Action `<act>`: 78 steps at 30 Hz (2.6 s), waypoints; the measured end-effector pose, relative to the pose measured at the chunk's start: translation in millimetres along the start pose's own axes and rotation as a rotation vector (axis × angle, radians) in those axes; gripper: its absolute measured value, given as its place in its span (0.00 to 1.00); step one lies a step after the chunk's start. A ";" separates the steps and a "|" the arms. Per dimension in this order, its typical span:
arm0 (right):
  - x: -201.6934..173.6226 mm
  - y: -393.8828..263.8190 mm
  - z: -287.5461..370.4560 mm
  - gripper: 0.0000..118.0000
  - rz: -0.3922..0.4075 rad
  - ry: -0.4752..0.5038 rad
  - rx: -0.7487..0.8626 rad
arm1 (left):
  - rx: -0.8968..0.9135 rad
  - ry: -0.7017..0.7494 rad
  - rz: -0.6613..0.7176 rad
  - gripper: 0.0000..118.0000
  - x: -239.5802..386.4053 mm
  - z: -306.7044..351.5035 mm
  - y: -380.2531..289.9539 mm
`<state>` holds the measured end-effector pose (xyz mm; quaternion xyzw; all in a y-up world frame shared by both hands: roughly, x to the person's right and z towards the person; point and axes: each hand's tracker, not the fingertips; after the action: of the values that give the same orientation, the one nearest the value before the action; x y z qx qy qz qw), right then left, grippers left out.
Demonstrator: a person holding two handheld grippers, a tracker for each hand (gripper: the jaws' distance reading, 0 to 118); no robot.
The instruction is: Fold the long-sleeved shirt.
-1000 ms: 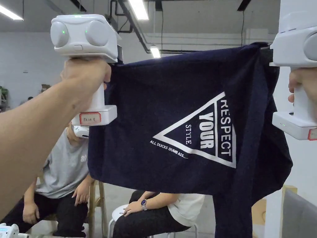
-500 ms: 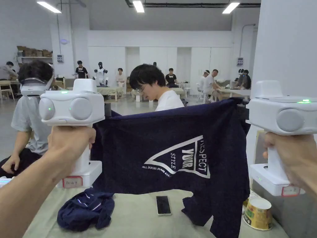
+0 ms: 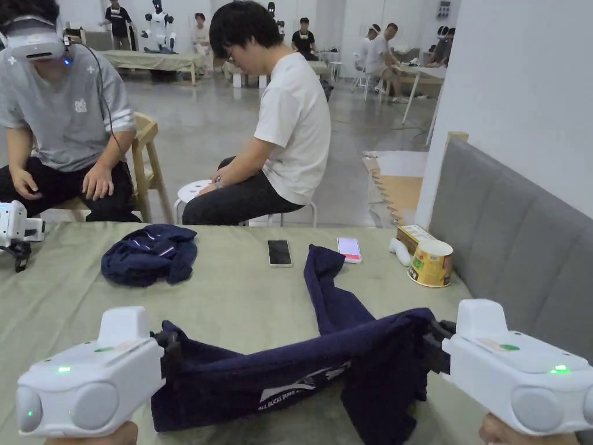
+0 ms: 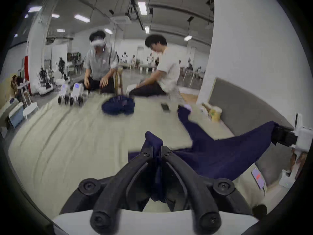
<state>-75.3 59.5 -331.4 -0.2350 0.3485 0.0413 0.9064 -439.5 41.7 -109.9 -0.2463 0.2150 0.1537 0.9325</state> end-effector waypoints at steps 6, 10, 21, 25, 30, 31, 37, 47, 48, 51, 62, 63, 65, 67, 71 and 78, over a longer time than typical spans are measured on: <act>-4.7 -127.5 28.0 0.02 0.009 -0.002 -0.273 | -0.250 0.006 -0.020 0.08 -18.7 31.6 -120.5; -3.1 -189.4 37.3 0.02 -0.002 -0.022 -0.489 | -0.406 0.021 -0.080 0.09 -24.7 26.2 -169.7; -6.3 -213.2 24.1 0.25 -0.030 -0.066 -0.589 | -0.512 0.072 0.027 0.39 -36.2 7.1 -194.8; -3.1 -191.7 40.1 1.00 -0.129 -0.049 -0.465 | -0.385 0.088 0.051 0.87 -38.8 32.0 -178.0; -2.1 -144.8 40.7 0.99 -0.195 -0.053 -0.222 | -0.249 0.168 0.056 0.89 -23.8 30.4 -128.3; -3.7 -136.1 36.5 0.88 -0.173 -0.078 -0.195 | -0.219 0.179 0.048 0.69 -18.2 27.3 -118.8; -13.3 -111.6 -5.6 0.00 -0.172 -0.055 -0.108 | -0.082 0.074 -0.017 0.03 8.0 -17.0 -77.7; 51.5 -25.0 -181.1 1.00 -0.106 -0.106 -0.237 | -0.145 0.028 -0.023 0.03 15.2 -112.3 -56.2; 57.6 -16.3 -202.7 1.00 -0.078 -0.112 -0.244 | -0.151 0.026 -0.024 0.03 15.2 -119.8 -56.2; 81.6 9.7 -272.7 1.00 -0.056 -0.095 -0.338 | -0.175 0.007 -0.014 0.03 14.1 -139.9 -59.9; 94.2 -9.3 -384.2 0.01 -0.116 -0.056 -0.645 | -0.251 0.000 -0.018 0.03 0.5 -170.5 -73.5; 92.4 -7.5 -383.7 0.01 -0.105 -0.081 -0.644 | -0.252 0.000 -0.022 0.03 -1.3 -171.0 -73.3; 92.4 -4.3 -376.5 0.01 -0.086 -0.049 -0.614 | -0.254 0.006 -0.020 0.05 -11.0 -176.5 -66.6; 95.0 -3.4 -372.0 0.01 -0.106 -0.057 -0.597 | -0.273 -0.007 0.036 0.34 -25.2 -191.0 -50.6; 91.6 -9.4 -363.3 0.01 -0.121 -0.052 -0.601 | -0.379 0.050 0.104 0.91 -55.4 -249.5 1.9; 89.0 -18.4 -362.2 0.01 -0.097 -0.038 -0.600 | -0.596 0.107 0.174 0.63 -86.4 -319.2 21.0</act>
<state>-225.6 -129.4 -616.2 -0.5076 0.2922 0.1034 0.8039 -625.9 -124.2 -328.0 -0.4973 0.2294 0.2760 0.7898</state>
